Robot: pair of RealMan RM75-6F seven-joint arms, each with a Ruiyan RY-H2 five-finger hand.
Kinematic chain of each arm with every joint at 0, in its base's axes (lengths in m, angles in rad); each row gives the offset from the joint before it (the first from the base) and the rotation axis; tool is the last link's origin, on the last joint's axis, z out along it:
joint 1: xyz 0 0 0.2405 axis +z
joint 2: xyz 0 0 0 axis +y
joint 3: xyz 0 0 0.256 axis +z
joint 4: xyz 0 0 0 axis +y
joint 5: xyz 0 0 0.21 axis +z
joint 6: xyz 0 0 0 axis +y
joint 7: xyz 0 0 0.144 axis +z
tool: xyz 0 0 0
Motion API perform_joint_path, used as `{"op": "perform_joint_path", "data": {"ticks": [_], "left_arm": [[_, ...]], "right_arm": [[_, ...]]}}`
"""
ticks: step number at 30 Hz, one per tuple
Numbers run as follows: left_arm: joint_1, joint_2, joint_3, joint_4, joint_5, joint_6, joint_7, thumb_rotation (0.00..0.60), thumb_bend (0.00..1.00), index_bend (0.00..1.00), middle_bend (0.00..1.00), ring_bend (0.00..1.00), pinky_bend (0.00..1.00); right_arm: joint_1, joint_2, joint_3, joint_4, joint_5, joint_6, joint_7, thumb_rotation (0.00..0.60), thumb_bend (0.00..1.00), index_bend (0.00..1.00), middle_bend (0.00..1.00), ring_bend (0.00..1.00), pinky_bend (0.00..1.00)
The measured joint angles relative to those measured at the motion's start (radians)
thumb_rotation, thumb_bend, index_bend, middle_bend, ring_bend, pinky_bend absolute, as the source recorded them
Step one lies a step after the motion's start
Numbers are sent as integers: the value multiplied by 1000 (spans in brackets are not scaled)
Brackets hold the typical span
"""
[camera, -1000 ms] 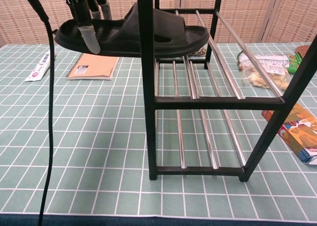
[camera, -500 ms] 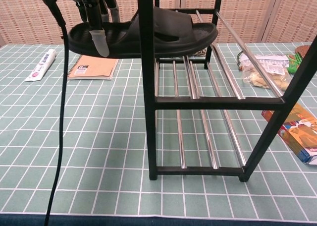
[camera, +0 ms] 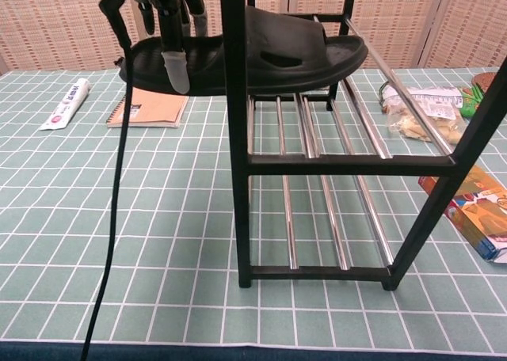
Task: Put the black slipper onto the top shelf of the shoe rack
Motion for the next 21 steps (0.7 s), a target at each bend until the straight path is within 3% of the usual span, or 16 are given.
{"op": "perform_joint_path", "data": {"ticks": [21], "left_arm": [[-8,-67,-50,31,37,61,67,600,154,416,309,186,140]], "right_arm": [[6,2,-9,-3,-7,-2,-2,600,339,0,0,0,0]]}}
